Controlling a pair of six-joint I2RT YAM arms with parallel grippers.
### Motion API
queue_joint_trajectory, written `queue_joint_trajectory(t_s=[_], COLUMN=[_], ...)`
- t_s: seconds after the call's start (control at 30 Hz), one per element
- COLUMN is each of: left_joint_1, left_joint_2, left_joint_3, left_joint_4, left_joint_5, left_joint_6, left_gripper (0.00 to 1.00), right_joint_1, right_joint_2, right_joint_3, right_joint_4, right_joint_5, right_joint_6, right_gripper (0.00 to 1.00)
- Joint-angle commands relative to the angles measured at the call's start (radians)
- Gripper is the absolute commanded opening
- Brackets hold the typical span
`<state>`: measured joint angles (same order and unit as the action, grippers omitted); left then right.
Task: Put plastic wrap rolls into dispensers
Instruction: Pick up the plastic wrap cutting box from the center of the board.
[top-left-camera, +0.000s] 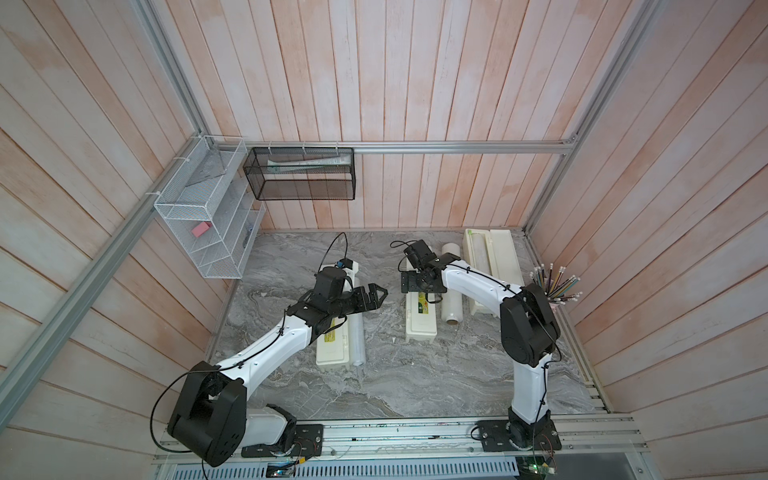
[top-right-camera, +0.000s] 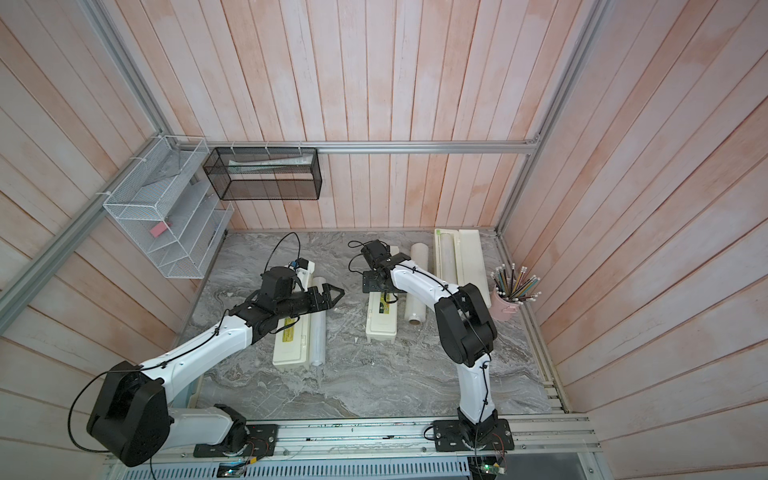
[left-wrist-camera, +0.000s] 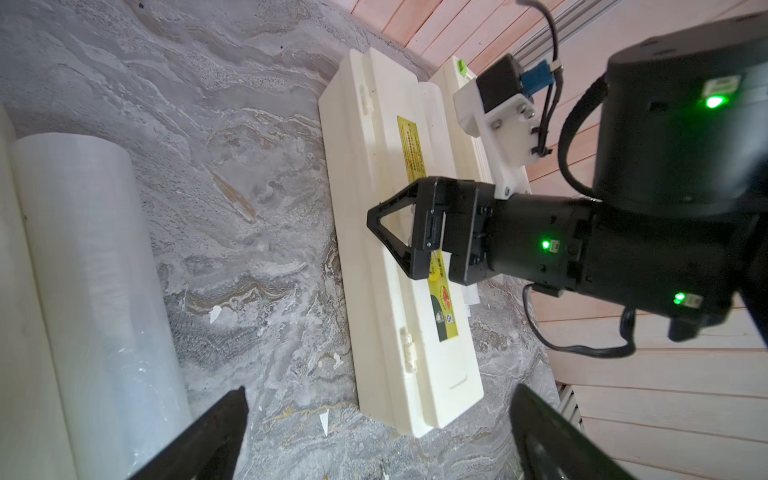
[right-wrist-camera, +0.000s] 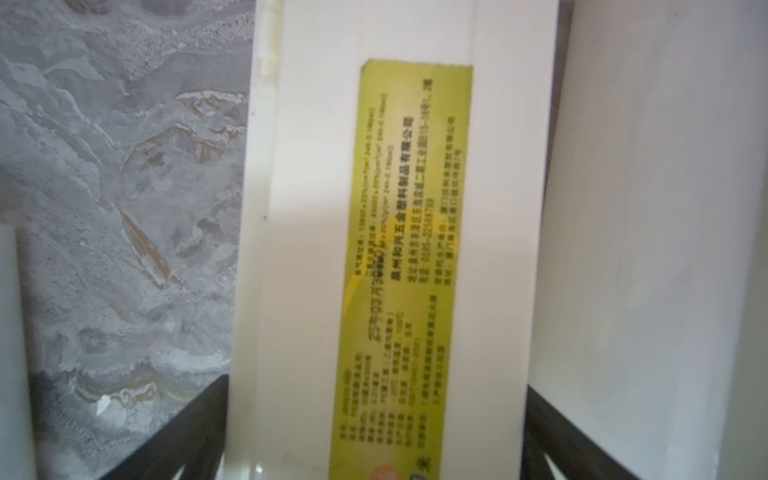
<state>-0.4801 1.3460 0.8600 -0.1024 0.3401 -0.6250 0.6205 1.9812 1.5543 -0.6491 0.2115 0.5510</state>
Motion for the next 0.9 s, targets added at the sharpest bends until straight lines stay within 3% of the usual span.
queue_joint_trajectory(t_s=[0.0, 0.23, 0.53, 0.87], left_joint_1=[-0.008, -0.014, -0.024, -0.04], left_joint_2=[0.017, 0.027, 0.023, 0.057], left_joint_3=[0.025, 0.028, 0.019, 0.03], left_joint_4=[0.021, 0.027, 0.029, 0.046], left_joint_5=[-0.001, 0.009, 0.018, 0.033], left_joint_6=[-0.005, -0.005, -0.002, -0.005], left_gripper=[1.0, 1.0, 1.0, 1.0], right_joint_1=[0.022, 0.037, 0.02, 0.01], right_joint_2=[-0.039, -0.053, -0.058, -0.09], right_joint_3=[-0.065, -0.125, -0.047, -0.074], right_joint_4=[-0.072, -0.055, -0.116, -0.1], right_joint_5=[-0.052, -0.053, -0.068, -0.062], right_joint_6=[0.047, 0.064, 0.049, 0.04], right_gripper=[0.98, 0.97, 0.98, 0.96])
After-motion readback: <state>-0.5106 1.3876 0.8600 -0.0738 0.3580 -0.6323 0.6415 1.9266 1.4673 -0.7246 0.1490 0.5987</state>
